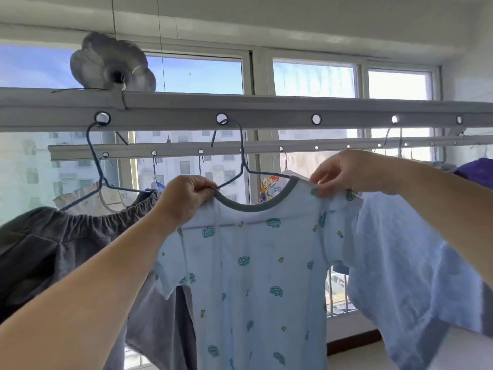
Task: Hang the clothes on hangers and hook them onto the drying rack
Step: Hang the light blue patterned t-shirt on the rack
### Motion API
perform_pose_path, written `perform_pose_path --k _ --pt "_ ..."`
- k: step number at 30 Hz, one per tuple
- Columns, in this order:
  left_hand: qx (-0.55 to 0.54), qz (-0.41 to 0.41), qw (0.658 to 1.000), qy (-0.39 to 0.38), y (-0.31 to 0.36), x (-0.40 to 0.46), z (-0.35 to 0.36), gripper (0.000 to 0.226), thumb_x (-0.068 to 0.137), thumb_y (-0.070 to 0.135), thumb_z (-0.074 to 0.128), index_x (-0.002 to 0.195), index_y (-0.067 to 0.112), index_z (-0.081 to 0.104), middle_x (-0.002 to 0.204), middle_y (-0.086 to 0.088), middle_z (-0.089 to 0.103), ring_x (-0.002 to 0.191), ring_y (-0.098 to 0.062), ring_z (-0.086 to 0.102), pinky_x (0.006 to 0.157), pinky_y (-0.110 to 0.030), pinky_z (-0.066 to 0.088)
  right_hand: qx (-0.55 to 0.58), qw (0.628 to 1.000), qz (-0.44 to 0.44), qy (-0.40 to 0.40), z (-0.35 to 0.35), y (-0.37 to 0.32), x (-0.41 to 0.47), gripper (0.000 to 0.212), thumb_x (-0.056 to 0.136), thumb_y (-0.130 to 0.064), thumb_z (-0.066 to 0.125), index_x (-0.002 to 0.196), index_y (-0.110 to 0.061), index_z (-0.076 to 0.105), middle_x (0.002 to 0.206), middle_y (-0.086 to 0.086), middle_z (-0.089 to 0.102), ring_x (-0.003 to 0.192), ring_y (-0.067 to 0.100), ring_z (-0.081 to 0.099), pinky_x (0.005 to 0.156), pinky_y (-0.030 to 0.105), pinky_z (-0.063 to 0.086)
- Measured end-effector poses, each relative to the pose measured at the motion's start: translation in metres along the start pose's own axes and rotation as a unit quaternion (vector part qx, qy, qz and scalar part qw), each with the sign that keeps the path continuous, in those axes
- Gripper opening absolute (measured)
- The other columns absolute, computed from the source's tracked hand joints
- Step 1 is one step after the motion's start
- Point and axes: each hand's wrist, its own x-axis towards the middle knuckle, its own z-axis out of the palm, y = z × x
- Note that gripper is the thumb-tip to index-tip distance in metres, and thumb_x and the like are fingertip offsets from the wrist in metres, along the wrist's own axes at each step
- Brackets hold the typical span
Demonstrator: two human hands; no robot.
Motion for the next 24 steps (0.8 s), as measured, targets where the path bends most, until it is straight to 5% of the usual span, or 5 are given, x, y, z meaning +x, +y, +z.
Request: perform_pose_path --k 5,10,15,18,24 --pt "0.005 -0.006 1.0 0.002 -0.002 -0.003 -0.009 0.017 0.085 0.002 0.059 0.098 0.005 0.07 0.088 -0.006 0.067 0.075 -0.005 0.054 0.063 0.002 0.039 0.111 0.993 0.007 0.023 -0.003 0.009 -0.002 0.01 0.077 -0.001 0.07 0.085 -0.007 0.071 0.08 0.008 0.07 0.062 0.011 0.062 0.052 0.016 0.05" --pt "-0.003 -0.019 1.0 0.008 -0.002 -0.004 -0.01 0.018 0.085 0.003 0.06 0.099 0.006 0.07 0.088 -0.006 0.067 0.079 -0.011 0.056 0.076 -0.016 0.04 0.174 0.981 0.035 0.083 -0.005 0.013 -0.002 0.006 0.077 -0.008 0.072 0.082 -0.006 0.07 0.075 0.005 0.069 0.064 0.013 0.062 0.061 0.024 0.053" --pt "-0.01 -0.025 1.0 0.014 -0.004 -0.004 -0.01 0.018 0.085 0.002 0.059 0.1 0.004 0.069 0.085 -0.005 0.065 0.07 -0.002 0.053 0.064 -0.004 0.042 0.052 0.984 0.055 0.162 0.0 0.016 0.0 0.009 0.088 -0.009 0.06 0.081 -0.011 0.065 0.082 0.007 0.063 0.075 0.019 0.054 0.073 0.03 0.046" --pt "-0.016 -0.022 1.0 0.015 -0.002 -0.004 -0.008 0.018 0.085 0.002 0.059 0.1 0.004 0.069 0.084 -0.004 0.064 0.069 -0.002 0.053 0.059 0.003 0.04 -0.018 0.977 0.008 0.211 0.008 0.006 -0.002 0.019 0.093 -0.015 0.052 0.104 -0.009 0.066 0.095 0.002 0.062 0.083 0.016 0.054 0.073 0.024 0.038" --pt "-0.014 -0.011 1.0 0.019 0.003 -0.005 -0.001 0.018 0.084 0.004 0.062 0.099 0.006 0.07 0.083 -0.004 0.066 0.071 -0.004 0.056 0.063 0.002 0.041 -0.086 0.979 -0.078 0.165 0.031 -0.012 0.007 0.021 0.087 -0.025 0.063 0.103 -0.015 0.071 0.098 0.002 0.071 0.095 0.02 0.062 0.09 0.031 0.046"
